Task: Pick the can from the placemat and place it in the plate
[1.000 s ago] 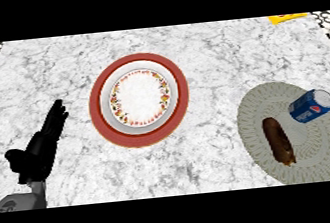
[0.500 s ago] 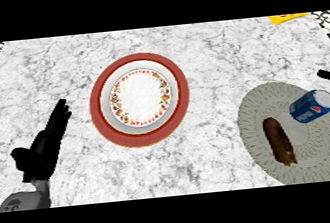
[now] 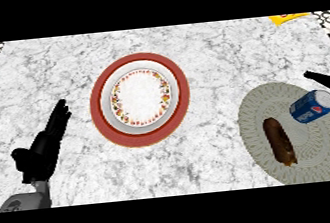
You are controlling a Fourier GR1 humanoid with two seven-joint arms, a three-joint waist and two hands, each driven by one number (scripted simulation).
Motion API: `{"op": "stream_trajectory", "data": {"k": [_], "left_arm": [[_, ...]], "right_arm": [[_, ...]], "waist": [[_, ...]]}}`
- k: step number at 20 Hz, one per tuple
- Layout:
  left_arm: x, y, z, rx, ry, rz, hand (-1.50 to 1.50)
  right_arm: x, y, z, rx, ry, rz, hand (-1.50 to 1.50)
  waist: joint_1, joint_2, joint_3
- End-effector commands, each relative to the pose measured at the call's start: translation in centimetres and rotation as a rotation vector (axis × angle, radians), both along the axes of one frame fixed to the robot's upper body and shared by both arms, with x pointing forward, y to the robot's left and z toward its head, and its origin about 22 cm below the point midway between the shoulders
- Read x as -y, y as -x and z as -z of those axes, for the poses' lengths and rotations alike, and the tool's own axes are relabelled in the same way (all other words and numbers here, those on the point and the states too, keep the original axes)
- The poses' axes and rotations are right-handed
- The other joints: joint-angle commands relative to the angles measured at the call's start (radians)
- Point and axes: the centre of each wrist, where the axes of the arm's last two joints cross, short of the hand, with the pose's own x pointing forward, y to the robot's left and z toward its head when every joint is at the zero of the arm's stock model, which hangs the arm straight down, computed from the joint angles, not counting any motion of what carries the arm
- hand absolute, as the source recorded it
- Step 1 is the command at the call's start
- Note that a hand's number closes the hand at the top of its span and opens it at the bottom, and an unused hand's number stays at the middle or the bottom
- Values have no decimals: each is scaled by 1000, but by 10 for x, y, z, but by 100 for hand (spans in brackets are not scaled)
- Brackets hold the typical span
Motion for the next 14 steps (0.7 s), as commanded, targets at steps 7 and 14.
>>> {"op": "stream_trajectory", "data": {"k": [7,14], "left_arm": [[-6,8,12,6,-3,-1,0],[-14,21,3,4,-15,11,0]], "right_arm": [[-22,-18,53,-4,88,31,-150],[-15,-34,44,-55,46,-97,150]], "waist": [[5,2,0],[9,0,0]]}}
